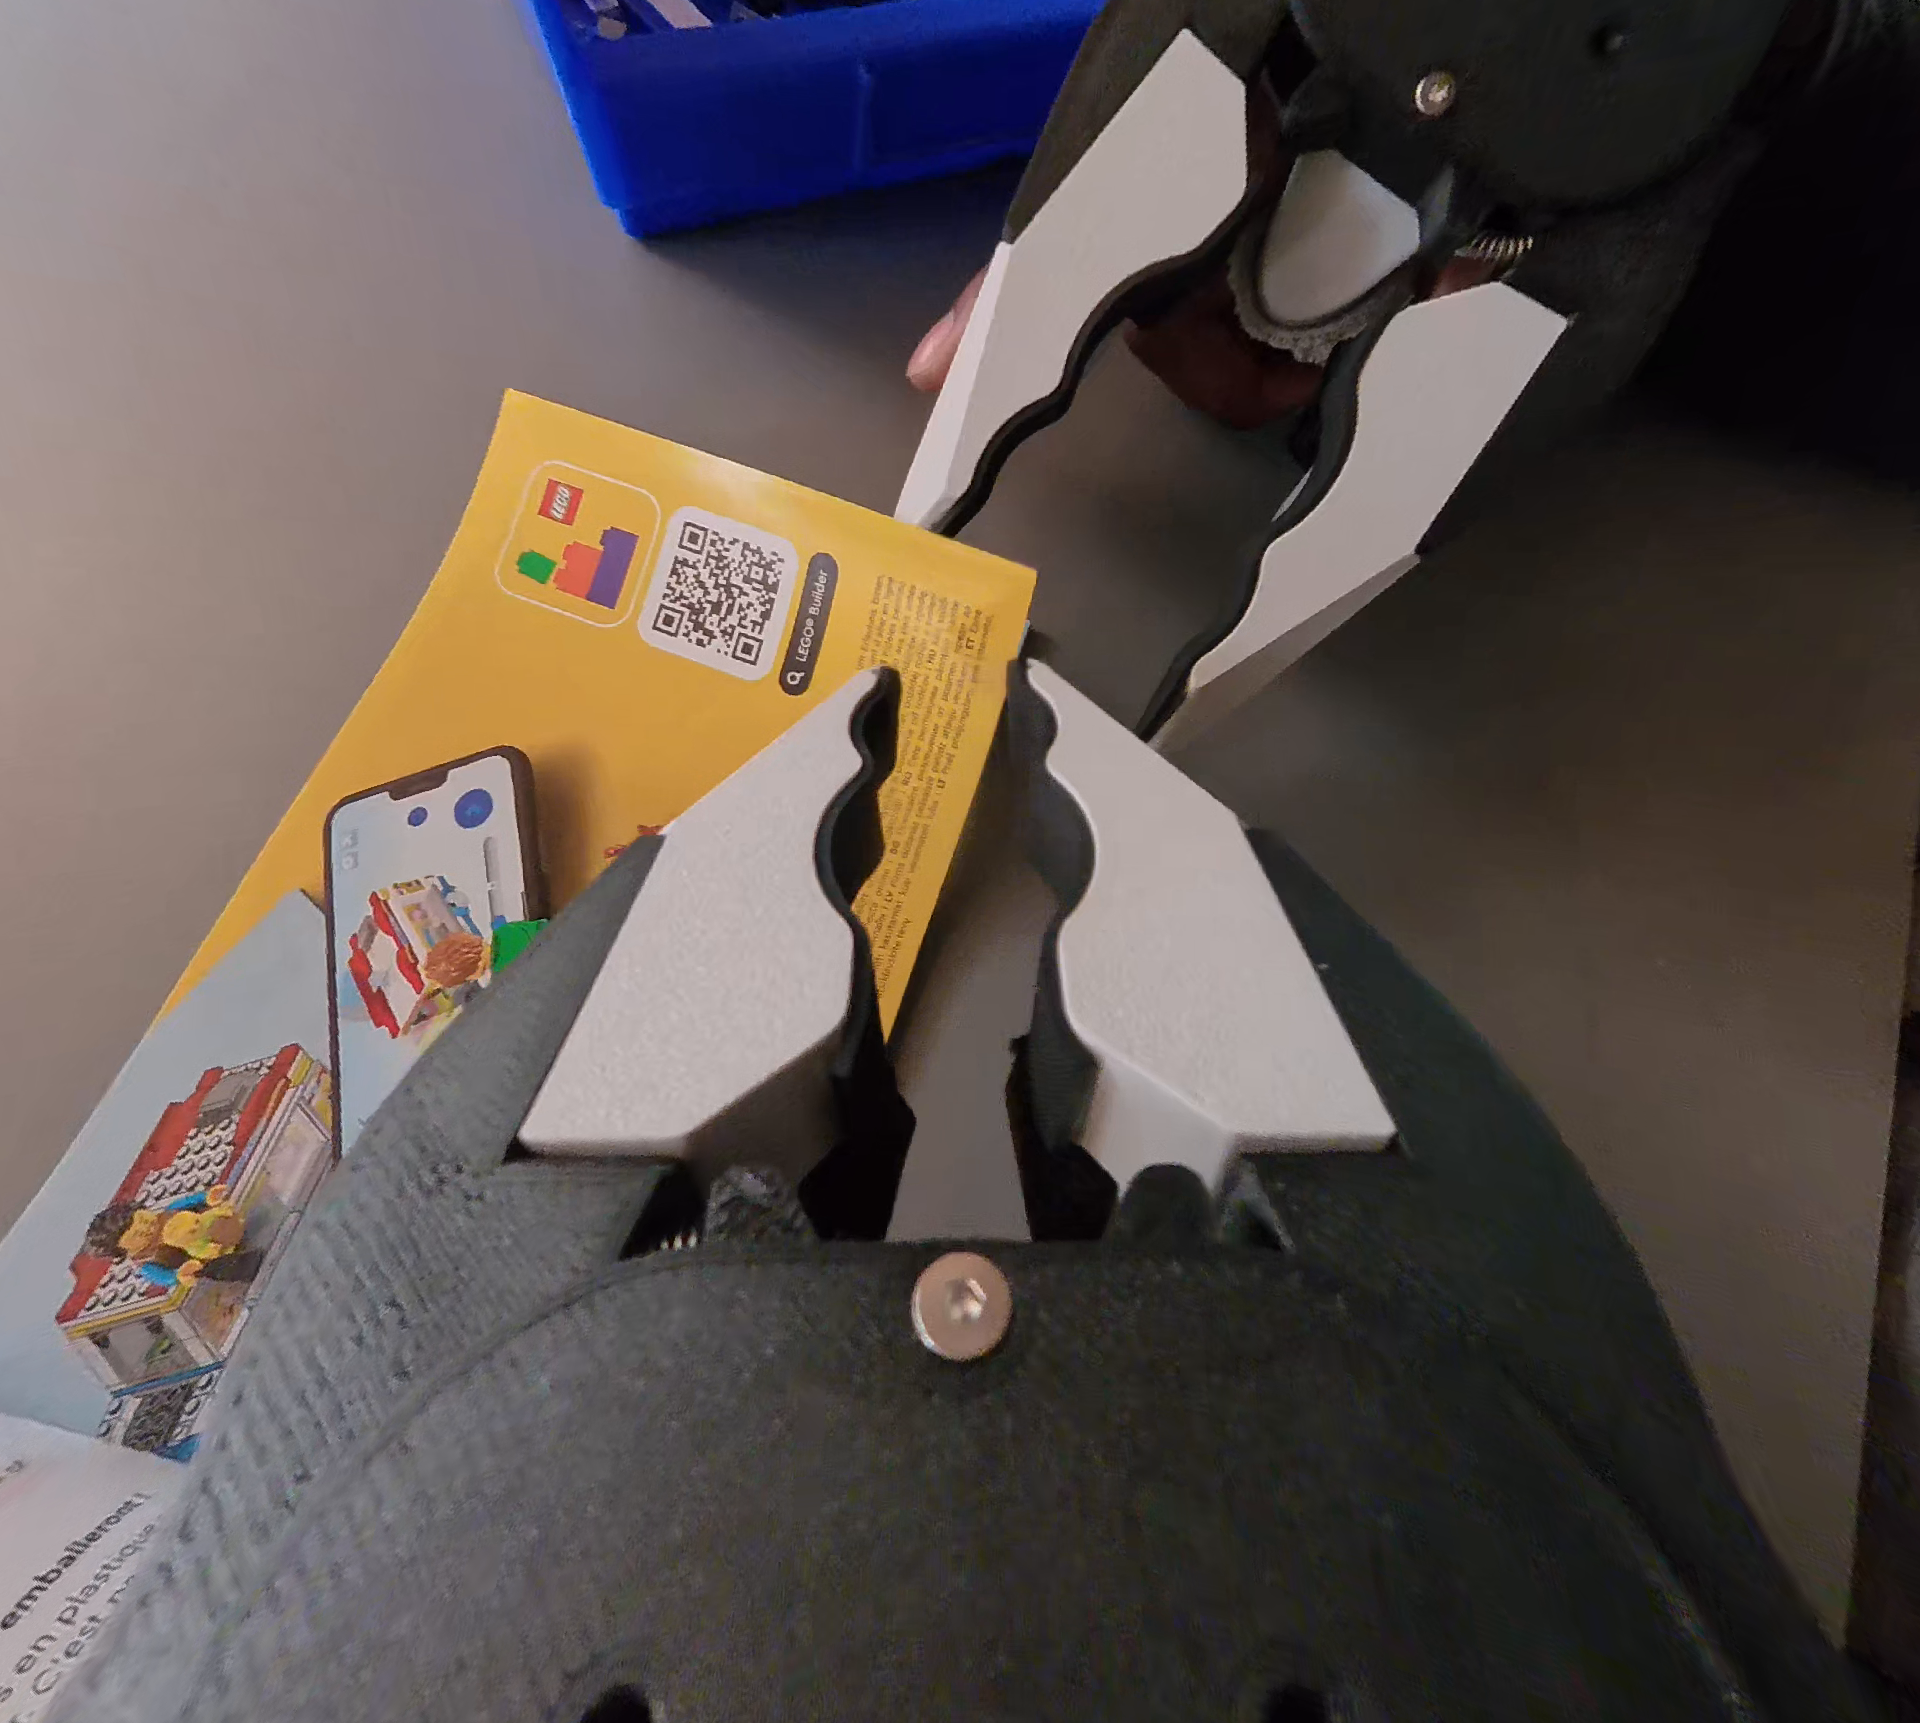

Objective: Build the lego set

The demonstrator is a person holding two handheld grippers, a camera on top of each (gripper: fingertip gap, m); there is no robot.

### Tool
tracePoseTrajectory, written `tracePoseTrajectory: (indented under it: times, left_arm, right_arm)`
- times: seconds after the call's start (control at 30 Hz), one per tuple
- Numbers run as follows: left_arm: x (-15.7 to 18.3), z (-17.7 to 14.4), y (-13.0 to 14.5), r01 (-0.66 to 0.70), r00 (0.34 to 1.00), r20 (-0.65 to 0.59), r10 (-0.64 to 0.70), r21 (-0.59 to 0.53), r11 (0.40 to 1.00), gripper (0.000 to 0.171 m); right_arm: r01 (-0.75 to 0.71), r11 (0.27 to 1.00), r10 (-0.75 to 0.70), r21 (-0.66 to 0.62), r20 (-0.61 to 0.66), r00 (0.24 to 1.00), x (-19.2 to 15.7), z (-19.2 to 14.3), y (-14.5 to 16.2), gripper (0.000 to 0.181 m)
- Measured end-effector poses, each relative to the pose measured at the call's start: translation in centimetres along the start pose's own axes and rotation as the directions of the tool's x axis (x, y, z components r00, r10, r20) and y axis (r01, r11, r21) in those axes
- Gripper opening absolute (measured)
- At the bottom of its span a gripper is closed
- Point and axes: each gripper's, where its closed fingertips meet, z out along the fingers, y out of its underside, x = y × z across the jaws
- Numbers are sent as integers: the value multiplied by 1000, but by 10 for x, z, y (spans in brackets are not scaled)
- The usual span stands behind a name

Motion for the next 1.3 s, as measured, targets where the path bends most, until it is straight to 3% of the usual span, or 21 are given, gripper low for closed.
tracePoseTrajectory:
  times: [0.3, 0.5, 0.77, 1.3]
  left_arm:
    - [3, 8, 4, -77, 995, 55, 80, -41, 996, 28]
    - [0, 7, 3, -62, 996, 67, 64, -31, 998, 18]
    - [-7, -3, -5, 30, 998, 48, -32, 51, 998, 1]
    - [-26, -25, -10, 215, 974, 36, -226, 195, 957, 0]
  right_arm:
    - [-5, 1000, 5, 9, 3, 1000, 0, -1, -1, 62]
    - [-7, 1000, 7, 13, 3, 1000, 0, -2, -1, 63]
    - [-10, 1000, 10, 16, 1, 1000, 1, -2, -2, 62]
    - [-16, 999, 16, 29, -10, 1000, 3, -4, -2, 62]
